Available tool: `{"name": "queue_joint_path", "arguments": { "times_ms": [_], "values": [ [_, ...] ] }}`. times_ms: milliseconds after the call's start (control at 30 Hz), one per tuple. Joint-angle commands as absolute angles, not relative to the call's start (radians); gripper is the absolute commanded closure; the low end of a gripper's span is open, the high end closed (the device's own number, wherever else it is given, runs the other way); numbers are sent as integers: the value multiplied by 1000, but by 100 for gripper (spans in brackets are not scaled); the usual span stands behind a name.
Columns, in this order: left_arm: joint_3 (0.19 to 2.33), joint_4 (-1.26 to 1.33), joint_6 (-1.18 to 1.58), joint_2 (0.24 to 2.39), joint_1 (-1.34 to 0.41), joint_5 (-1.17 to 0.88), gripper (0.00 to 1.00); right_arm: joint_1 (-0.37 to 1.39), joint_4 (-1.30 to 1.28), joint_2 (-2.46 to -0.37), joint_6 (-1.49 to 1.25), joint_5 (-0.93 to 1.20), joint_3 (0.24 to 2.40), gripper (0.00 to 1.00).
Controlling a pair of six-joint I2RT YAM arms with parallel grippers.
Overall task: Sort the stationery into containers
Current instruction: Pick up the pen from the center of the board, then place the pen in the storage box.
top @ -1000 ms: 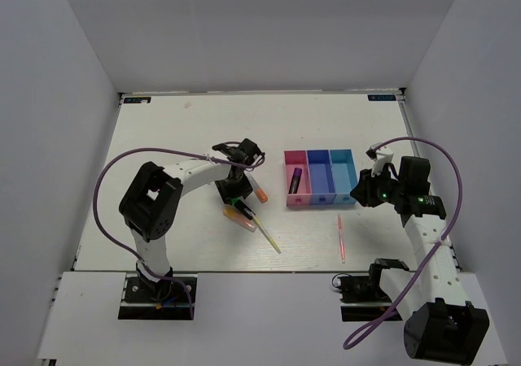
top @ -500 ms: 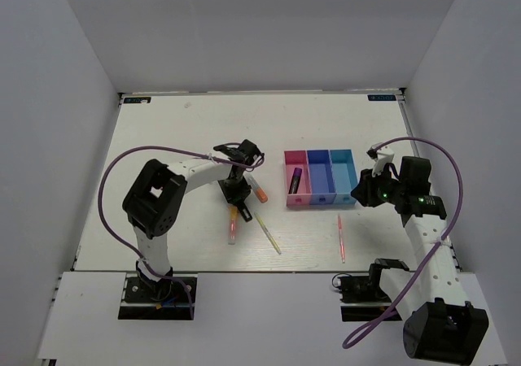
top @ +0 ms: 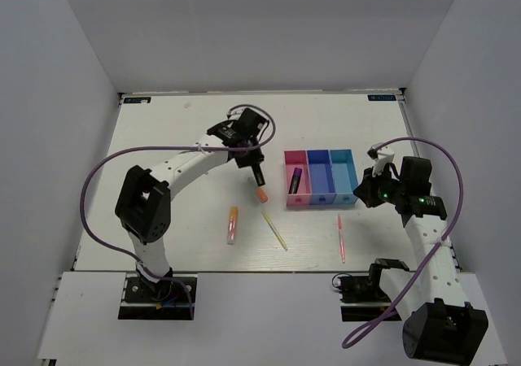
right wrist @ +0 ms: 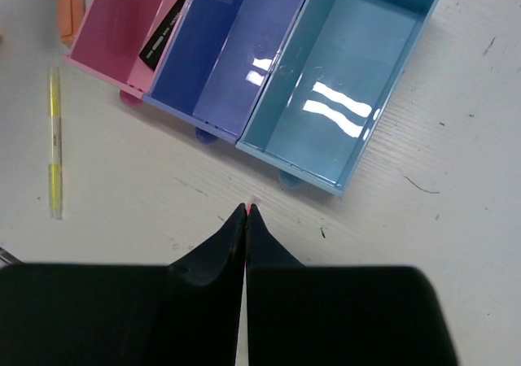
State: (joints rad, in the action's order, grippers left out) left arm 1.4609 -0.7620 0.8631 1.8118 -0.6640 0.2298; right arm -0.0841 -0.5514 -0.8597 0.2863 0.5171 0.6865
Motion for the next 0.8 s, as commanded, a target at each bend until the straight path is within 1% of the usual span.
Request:
{"name": "queue_joint_path", "arguments": {
  "times_ms": [0, 67, 100, 133, 200, 233, 267, 300, 333, 367, 433, 467, 633, 667, 733, 767],
  "values": [
    [1590, -684, 778, 1781, -698, 189, 100, -87, -535, -839, 287, 534, 693, 100],
    [1646, -670, 772, 1828, -713, 154, 100, -89, -531, -842, 285, 531, 693, 100],
    [1664, -669, 772, 1842, -719, 147, 100, -89, -534, -850, 285, 526, 692, 97],
    [1724, -663, 764, 1854, -722, 144, 100, -87, -532, -845, 284, 525, 693, 93],
    [1767, -653, 749, 1916, -744, 137, 100, -91, -531, -847, 285, 523, 693, 85],
    [1829, -652, 747, 1949, -750, 124, 100, -87, -532, -848, 287, 520, 693, 76],
    [1851, -655, 742, 1968, -752, 120, 100, -89, -531, -845, 287, 525, 692, 72],
    [1870, -652, 741, 2018, -762, 115, 100, -89, -532, -850, 287, 528, 692, 72],
    [1906, -660, 729, 2032, -765, 112, 98, -90, -529, -851, 287, 529, 693, 69],
    [1937, -664, 726, 2046, -770, 109, 96, -89, -529, -850, 288, 528, 692, 69],
    [1951, -661, 707, 2091, -776, 106, 91, -87, -532, -848, 288, 526, 693, 68],
    [1951, -657, 700, 2095, -781, 106, 91, -92, -532, -847, 288, 525, 693, 68],
    [1911, -640, 678, 2117, -788, 112, 79, -91, -532, -848, 291, 529, 696, 66],
    [1907, -637, 673, 2118, -788, 117, 73, -91, -534, -845, 291, 526, 695, 66],
    [1901, -640, 666, 2117, -792, 114, 64, -94, -535, -845, 293, 534, 695, 65],
    [1901, -641, 660, 2117, -792, 110, 57, -92, -535, -848, 295, 531, 695, 61]
  ]
}}
